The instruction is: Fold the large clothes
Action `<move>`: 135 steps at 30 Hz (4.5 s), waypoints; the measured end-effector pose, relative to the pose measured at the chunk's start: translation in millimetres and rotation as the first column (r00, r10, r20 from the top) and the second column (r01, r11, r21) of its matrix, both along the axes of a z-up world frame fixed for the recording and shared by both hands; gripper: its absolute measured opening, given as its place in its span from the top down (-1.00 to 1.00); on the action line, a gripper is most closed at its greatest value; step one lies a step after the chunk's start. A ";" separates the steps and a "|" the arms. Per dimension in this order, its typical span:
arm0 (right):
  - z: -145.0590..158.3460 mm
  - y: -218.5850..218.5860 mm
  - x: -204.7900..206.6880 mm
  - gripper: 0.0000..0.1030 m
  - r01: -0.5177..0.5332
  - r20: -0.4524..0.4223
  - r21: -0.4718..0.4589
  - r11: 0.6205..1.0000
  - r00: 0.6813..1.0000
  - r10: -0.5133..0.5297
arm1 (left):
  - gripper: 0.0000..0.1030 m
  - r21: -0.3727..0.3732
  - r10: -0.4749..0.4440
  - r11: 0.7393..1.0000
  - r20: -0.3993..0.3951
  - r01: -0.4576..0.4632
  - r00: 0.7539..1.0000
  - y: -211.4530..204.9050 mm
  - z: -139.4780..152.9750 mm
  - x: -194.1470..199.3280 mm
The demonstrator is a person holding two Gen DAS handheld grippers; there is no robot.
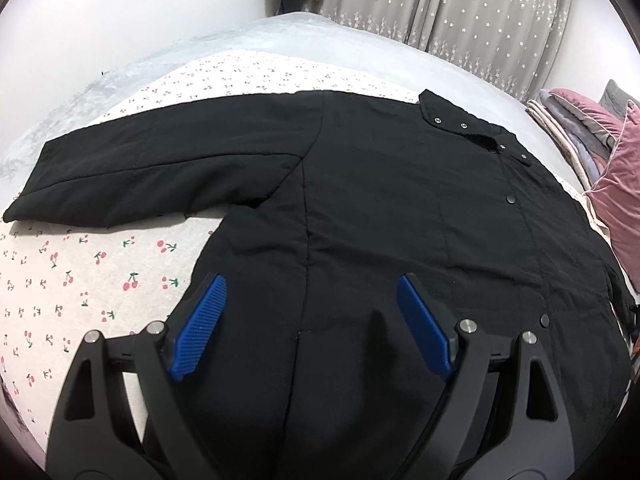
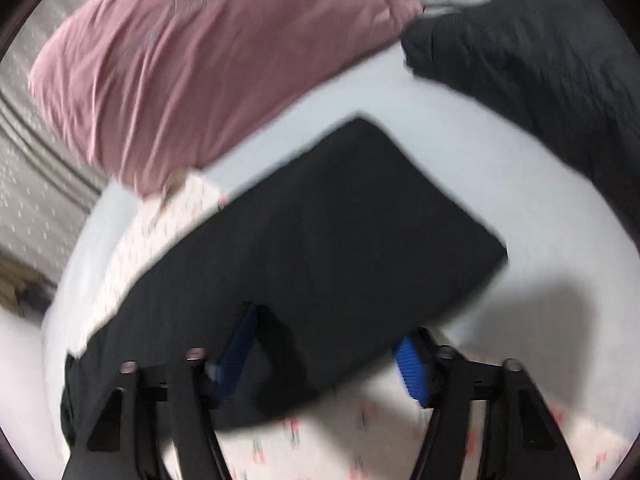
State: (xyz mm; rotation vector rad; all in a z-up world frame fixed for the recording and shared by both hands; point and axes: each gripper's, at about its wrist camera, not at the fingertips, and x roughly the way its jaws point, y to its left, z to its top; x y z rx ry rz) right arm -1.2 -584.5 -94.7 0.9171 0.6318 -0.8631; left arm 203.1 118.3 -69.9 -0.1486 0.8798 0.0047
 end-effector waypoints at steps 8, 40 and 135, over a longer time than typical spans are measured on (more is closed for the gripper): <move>26.9 -6.3 12.3 -0.07 0.157 -0.340 -0.220 0.963 0.913 -0.227 | -0.69 0.285 -0.165 0.948 0.056 0.143 0.985 -4.9 27.9 27.6; 12.5 285.4 400.3 1.00 -0.923 -0.415 -0.306 0.234 0.350 0.840 | 0.81 0.043 -0.297 0.953 -0.035 0.299 0.954 -67.0 -16.5 313.8; 59.0 264.4 -130.3 0.16 -0.742 -0.372 -0.102 0.663 0.646 0.667 | -0.57 -0.305 -0.270 0.931 -0.207 0.200 0.940 183.4 -4.2 -87.6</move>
